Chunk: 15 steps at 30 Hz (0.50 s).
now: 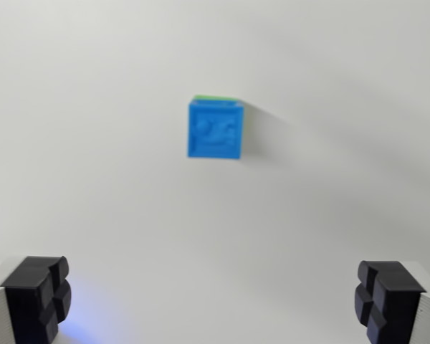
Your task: Stack cube
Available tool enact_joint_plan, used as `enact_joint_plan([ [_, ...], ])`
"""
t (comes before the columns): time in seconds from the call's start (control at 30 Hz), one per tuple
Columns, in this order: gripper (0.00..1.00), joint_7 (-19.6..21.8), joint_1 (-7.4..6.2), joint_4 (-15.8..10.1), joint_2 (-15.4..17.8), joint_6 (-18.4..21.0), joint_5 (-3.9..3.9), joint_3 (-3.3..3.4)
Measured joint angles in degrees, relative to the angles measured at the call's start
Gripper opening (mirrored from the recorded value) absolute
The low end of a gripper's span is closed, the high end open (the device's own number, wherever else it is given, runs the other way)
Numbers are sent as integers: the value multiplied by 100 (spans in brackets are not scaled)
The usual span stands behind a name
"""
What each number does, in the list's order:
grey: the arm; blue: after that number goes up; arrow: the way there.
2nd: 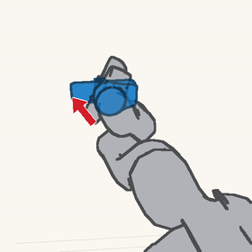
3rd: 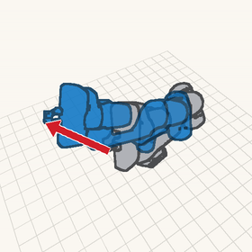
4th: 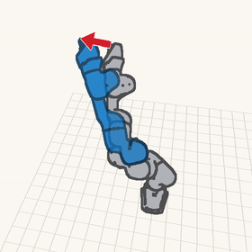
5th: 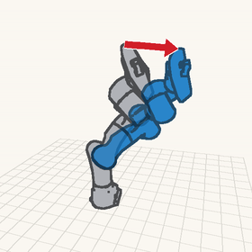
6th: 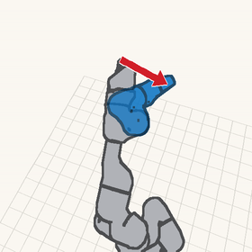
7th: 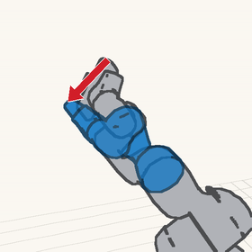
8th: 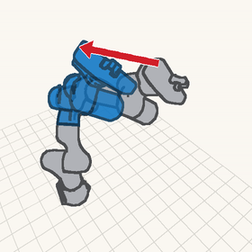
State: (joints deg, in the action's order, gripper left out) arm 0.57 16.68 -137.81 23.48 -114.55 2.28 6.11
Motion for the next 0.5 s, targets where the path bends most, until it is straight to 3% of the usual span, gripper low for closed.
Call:
enact_joint_plan([
  [0.5,100,0,0,22,1,29,0,-1],
])
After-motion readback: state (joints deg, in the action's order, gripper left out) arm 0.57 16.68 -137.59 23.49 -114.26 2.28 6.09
